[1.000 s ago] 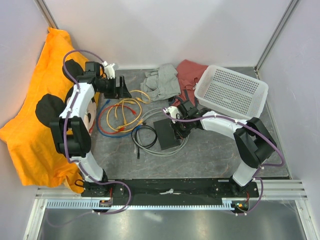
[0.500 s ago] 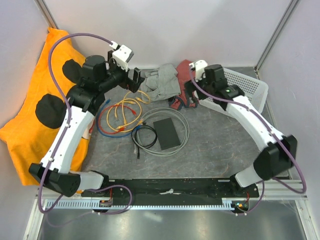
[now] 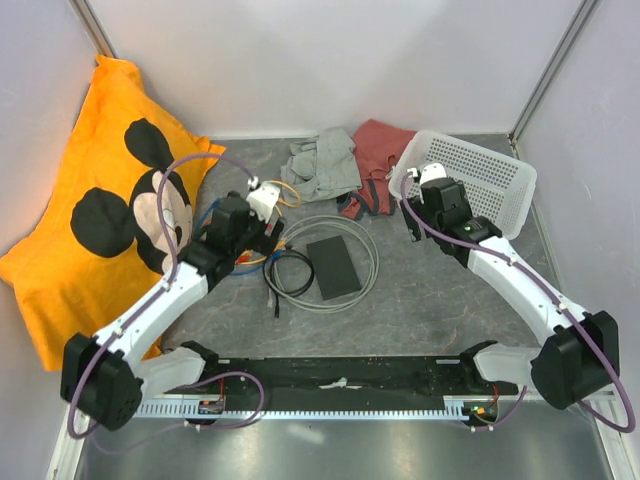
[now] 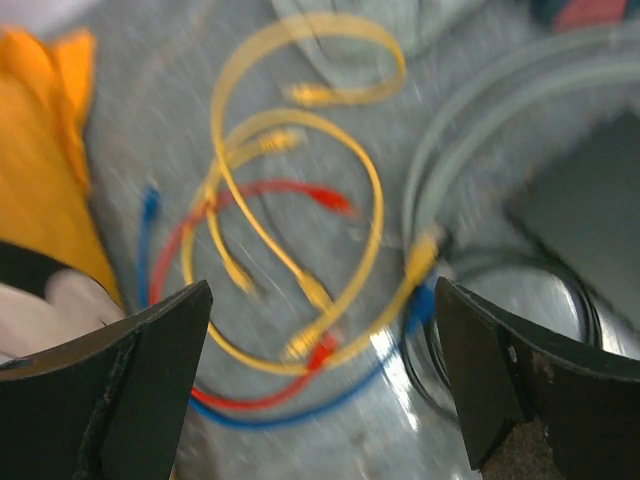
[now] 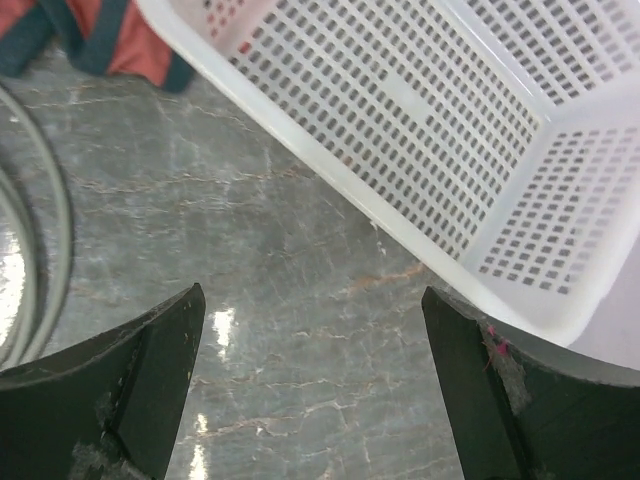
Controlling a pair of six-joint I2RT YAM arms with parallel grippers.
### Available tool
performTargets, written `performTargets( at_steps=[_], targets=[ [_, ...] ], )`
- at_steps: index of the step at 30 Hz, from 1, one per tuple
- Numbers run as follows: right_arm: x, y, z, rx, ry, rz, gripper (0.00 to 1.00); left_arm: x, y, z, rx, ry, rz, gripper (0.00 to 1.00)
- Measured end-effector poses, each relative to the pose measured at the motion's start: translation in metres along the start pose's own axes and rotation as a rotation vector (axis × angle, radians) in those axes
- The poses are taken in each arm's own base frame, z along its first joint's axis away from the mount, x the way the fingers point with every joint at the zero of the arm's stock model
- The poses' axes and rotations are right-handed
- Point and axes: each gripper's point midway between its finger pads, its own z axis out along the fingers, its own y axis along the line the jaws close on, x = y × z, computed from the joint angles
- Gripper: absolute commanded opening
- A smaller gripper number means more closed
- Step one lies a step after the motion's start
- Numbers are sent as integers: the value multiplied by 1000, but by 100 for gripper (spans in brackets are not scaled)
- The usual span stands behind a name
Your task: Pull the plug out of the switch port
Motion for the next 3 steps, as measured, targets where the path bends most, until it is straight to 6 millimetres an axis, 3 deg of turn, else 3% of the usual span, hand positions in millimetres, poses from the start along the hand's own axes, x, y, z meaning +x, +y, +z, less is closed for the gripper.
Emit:
performTargets(
  at_steps=[3],
  targets=[
    [5, -7, 3, 24, 18, 7, 98, 33, -15, -11, 51, 3, -14, 99]
  ],
)
